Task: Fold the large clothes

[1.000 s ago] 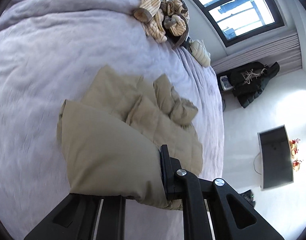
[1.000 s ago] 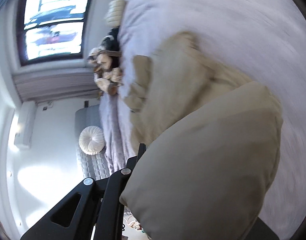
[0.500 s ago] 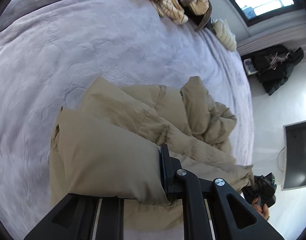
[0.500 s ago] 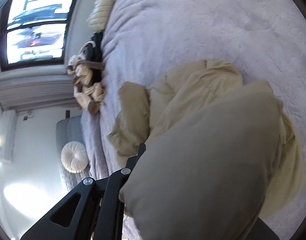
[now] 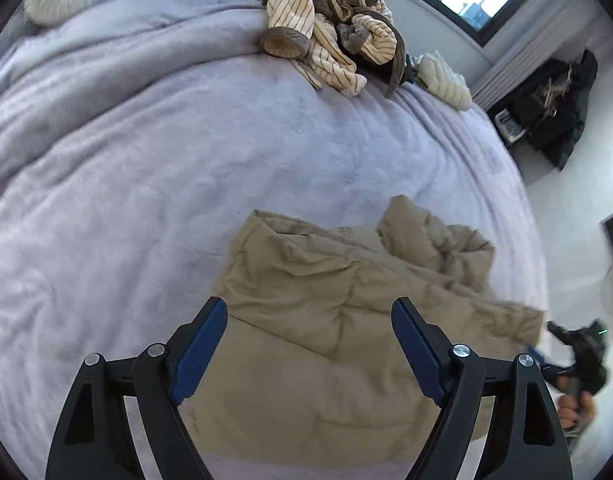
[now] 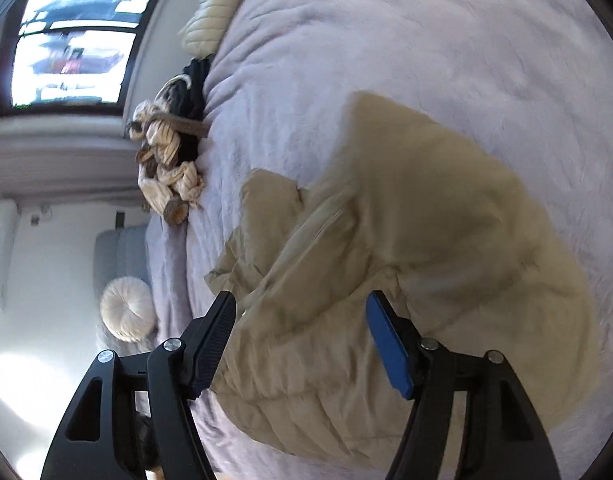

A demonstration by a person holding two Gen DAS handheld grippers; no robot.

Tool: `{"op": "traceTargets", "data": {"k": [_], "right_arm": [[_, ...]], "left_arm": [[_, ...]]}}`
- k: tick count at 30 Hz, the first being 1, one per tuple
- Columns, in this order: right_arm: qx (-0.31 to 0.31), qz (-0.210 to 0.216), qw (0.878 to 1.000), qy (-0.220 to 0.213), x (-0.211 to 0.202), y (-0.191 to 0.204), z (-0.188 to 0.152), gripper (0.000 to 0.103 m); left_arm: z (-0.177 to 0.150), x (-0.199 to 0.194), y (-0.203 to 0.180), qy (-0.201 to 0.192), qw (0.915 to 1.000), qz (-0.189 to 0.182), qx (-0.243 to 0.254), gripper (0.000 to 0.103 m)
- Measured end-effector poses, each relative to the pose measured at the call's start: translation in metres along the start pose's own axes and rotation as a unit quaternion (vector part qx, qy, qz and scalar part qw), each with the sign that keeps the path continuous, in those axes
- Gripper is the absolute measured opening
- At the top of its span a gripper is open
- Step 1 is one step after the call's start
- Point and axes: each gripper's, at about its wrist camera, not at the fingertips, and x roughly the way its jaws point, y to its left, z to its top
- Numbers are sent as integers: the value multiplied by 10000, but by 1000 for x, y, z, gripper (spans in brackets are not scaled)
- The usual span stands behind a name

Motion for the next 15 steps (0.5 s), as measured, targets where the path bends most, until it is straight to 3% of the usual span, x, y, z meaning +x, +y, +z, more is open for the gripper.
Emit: {"op": "traceTargets", "data": {"k": [1, 2, 3, 4, 7, 11, 15], "right_arm": [[-267, -204, 9994, -29, -3, 5, -4, 60], [-577, -476, 9972, -3, -2, 10, -8, 38], [-892, -762, 9931, 50, 2, 14, -11, 23], [-1105, -928, 9895, 81, 5, 16, -14, 21], [-1653, -1551, 9740, -6, 16, 17, -18, 16], [-1923, -2261, 9530, -602, 17, 5, 4, 16], [-1696, -2314, 9564, -540, 31, -15, 28, 10]], "left_arm": [[-2, 5, -3, 27, 9999, 8, 112, 67], [-5, 12, -6, 115, 9997, -76, 211, 49], [-7, 20, -10, 199, 9993, -154, 264, 42], [-9, 30, -15, 259, 9989, -207, 319, 33], [-13, 54, -30, 150, 9982, -94, 564, 33], [-1, 87, -31, -45, 9977, 288, 617, 33], [10, 122, -23, 59, 9969, 505, 606, 33]]}}
